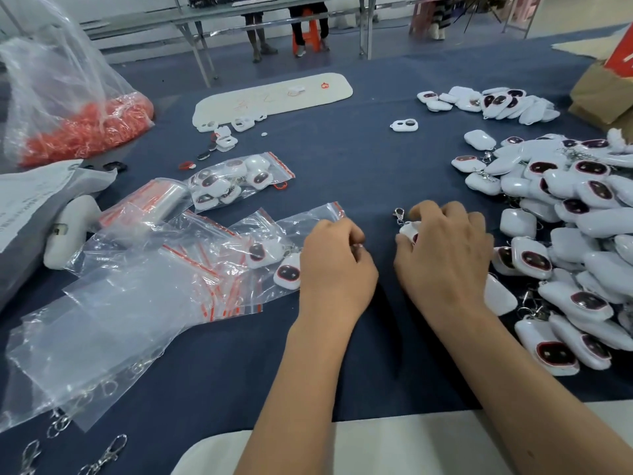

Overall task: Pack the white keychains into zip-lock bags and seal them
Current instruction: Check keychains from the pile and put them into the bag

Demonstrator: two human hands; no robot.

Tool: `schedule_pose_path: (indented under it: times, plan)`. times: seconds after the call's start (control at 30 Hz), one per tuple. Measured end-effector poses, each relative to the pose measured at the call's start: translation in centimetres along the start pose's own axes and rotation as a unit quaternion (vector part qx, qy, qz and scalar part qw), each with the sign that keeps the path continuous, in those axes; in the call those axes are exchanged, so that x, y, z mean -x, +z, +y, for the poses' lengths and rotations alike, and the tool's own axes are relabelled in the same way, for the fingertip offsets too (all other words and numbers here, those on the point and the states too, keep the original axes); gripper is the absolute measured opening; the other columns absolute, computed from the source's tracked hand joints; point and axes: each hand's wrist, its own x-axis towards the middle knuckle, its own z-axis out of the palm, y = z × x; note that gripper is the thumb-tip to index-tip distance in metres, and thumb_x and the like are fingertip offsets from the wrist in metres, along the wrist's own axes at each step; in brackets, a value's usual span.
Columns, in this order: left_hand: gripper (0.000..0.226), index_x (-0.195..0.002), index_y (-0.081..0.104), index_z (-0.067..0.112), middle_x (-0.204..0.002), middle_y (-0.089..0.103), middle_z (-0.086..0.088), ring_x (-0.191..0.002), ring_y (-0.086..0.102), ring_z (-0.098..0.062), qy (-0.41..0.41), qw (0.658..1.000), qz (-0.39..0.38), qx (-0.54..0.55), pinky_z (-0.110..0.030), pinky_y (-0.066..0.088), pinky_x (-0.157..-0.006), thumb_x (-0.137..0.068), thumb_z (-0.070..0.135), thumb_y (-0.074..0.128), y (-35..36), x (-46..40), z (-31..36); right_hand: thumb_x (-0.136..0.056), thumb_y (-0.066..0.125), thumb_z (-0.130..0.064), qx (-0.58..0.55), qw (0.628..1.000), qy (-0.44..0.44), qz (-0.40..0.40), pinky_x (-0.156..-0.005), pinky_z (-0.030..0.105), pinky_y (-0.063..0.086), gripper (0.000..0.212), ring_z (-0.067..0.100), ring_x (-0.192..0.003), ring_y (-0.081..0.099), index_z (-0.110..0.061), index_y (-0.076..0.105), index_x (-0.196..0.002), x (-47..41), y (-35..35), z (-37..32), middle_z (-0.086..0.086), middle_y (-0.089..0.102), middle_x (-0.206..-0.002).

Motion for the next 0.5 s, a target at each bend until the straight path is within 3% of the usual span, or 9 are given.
schedule_pose_path:
  times: [0.1,0.2,0.33,0.43,0.5]
  plan:
    - [0.012,-0.092,0.069,0.017,-0.093,0.069,0.001,-0.084,0.064,-0.016,-0.023,0.998,0.044,0.031,-0.036,0.053,-0.084,-0.090,0.008,0.062,-0.5,-0.2,-0.1,-0.089,0.074,-0.007,-0.174,0.982,-0.067,0.015,-0.080,0.026,0.034,0.041,0.019,-0.096,0.055,-0.017,0.063,-0.127,-0.1,0.2,-0.1,0.007,0.060,-0.117]
    - [0.011,-0.104,0.070,0.018,-0.098,0.070,0.005,-0.086,0.066,-0.010,-0.018,0.991,0.084,0.103,-0.031,0.054,-0.084,-0.094,0.017,0.066,-1.1,-0.4,0.1,-0.084,0.081,-0.005,-0.340,0.933,-0.115,-0.032,-0.079,0.013,0.045,0.048,0.007,-0.086,0.062,-0.019,0.064,-0.127,0.2,0.3,-0.6,-0.007,0.070,-0.106]
    - [0.026,-0.121,0.071,0.020,-0.109,0.071,0.007,-0.101,0.066,-0.008,0.020,0.993,0.055,0.099,-0.024,0.050,-0.092,-0.096,0.016,0.066,-1.4,-0.6,0.1,-0.090,0.075,-0.001,-0.486,0.859,-0.099,-0.128,-0.082,0.021,0.058,0.048,0.011,-0.094,0.075,-0.021,0.060,-0.131,0.3,0.5,-0.8,-0.011,0.078,-0.107]
    - [0.024,-0.118,0.073,0.025,-0.102,0.073,0.015,-0.093,0.066,0.001,0.005,0.990,0.025,0.138,-0.015,0.051,-0.083,-0.095,0.019,0.068,-1.3,-0.5,0.3,-0.090,0.073,0.003,-0.534,0.831,-0.057,-0.144,-0.081,0.021,0.058,0.052,0.012,-0.096,0.076,-0.023,0.058,-0.133,0.1,0.4,-0.6,-0.010,0.077,-0.110]
    - [0.017,-0.109,0.075,0.025,-0.094,0.073,0.010,-0.086,0.067,-0.005,-0.005,0.988,0.023,0.152,-0.023,0.054,-0.079,-0.094,0.018,0.070,-1.2,-0.6,0.4,-0.087,0.077,0.003,-0.552,0.820,-0.018,-0.149,-0.078,0.023,0.059,0.052,0.014,-0.094,0.077,-0.024,0.060,-0.129,0.0,0.7,-0.5,-0.006,0.076,-0.109]
